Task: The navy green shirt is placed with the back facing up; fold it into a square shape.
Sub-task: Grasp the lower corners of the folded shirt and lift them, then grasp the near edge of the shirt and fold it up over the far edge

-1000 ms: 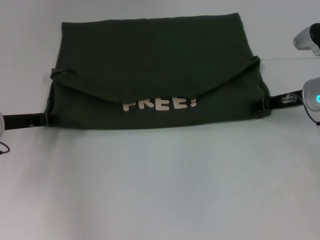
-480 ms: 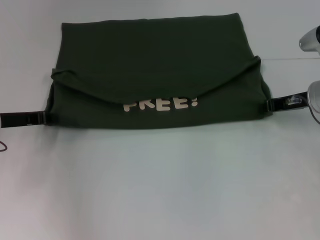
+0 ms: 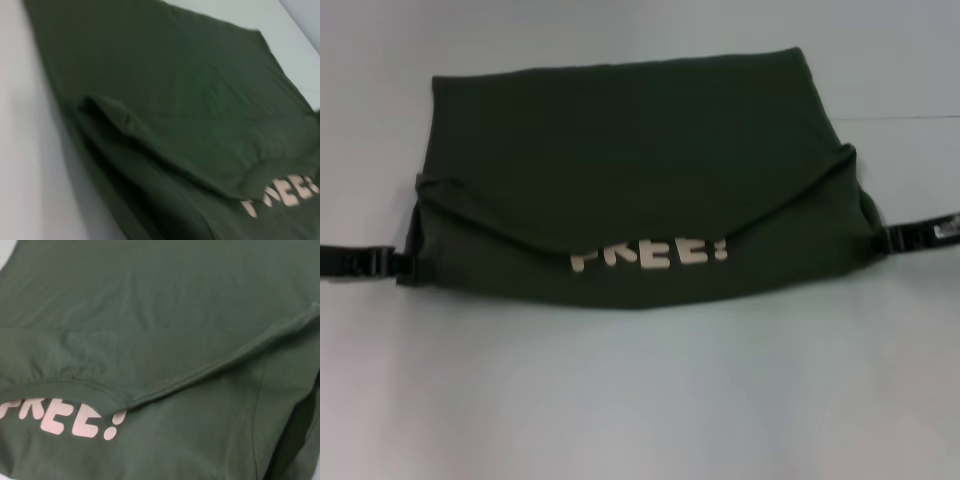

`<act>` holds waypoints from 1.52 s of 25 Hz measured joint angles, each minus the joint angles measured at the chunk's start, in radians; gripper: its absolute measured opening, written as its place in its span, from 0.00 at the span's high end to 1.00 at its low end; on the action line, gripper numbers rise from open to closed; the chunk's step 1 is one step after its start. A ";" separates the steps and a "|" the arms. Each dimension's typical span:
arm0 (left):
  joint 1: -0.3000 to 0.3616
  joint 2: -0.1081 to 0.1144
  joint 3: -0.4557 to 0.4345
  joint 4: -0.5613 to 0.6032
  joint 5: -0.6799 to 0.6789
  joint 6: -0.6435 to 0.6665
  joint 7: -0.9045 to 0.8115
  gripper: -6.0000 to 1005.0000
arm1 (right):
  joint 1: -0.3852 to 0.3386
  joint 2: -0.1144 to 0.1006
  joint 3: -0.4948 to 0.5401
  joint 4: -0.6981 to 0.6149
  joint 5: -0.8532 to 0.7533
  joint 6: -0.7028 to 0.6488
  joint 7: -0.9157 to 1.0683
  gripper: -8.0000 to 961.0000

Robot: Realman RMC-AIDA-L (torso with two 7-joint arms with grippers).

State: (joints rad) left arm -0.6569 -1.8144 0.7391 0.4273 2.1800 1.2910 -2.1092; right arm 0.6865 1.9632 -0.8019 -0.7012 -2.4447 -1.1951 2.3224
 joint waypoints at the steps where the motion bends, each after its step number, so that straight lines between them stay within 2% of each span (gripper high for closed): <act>1: 0.007 0.004 -0.001 0.021 0.020 0.050 -0.015 0.94 | -0.020 0.000 0.000 -0.022 0.013 -0.034 -0.002 0.96; 8: 0.058 0.018 -0.029 0.117 0.110 0.315 -0.038 0.94 | -0.183 0.003 0.026 -0.151 0.162 -0.280 -0.051 0.96; 14: 0.104 0.037 -0.116 0.170 0.128 0.462 -0.012 0.94 | -0.298 0.015 0.175 -0.214 0.191 -0.498 -0.132 0.96; 18: 0.105 0.045 -0.138 0.172 0.129 0.496 -0.010 0.94 | -0.322 0.010 0.262 -0.221 0.195 -0.569 -0.175 0.96; 22: 0.055 0.066 -0.191 0.169 0.128 0.478 -0.056 0.94 | -0.254 -0.016 0.365 -0.188 0.197 -0.539 -0.170 0.96; 23: 0.033 0.076 -0.209 0.167 0.128 0.463 -0.077 0.94 | -0.223 -0.029 0.389 -0.162 0.197 -0.522 -0.164 0.96; 25: -0.009 0.093 -0.222 0.163 0.125 0.419 -0.118 0.94 | -0.167 -0.056 0.402 -0.101 0.196 -0.473 -0.152 0.96; 28: -0.064 0.101 -0.224 0.156 0.123 0.323 -0.165 0.94 | -0.079 -0.085 0.394 -0.007 0.189 -0.364 -0.140 0.96; 32: -0.114 0.093 -0.223 0.105 0.124 0.155 -0.199 0.93 | 0.019 -0.093 0.369 0.066 0.186 -0.212 -0.129 0.96; 33: -0.125 0.084 -0.223 0.082 0.123 0.078 -0.202 0.93 | 0.041 -0.091 0.359 0.075 0.185 -0.172 -0.125 0.96; 35: -0.133 0.071 -0.224 0.070 0.120 0.020 -0.200 0.94 | 0.075 -0.086 0.324 0.094 0.184 -0.092 -0.115 0.96; 38: -0.148 0.031 -0.230 0.063 0.117 -0.077 -0.182 0.94 | 0.122 -0.078 0.248 0.133 0.184 0.045 -0.099 0.96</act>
State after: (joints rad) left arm -0.8053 -1.7830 0.5089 0.4906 2.2972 1.2140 -2.2915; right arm 0.8089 1.8853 -0.5543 -0.5682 -2.2608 -1.1501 2.2234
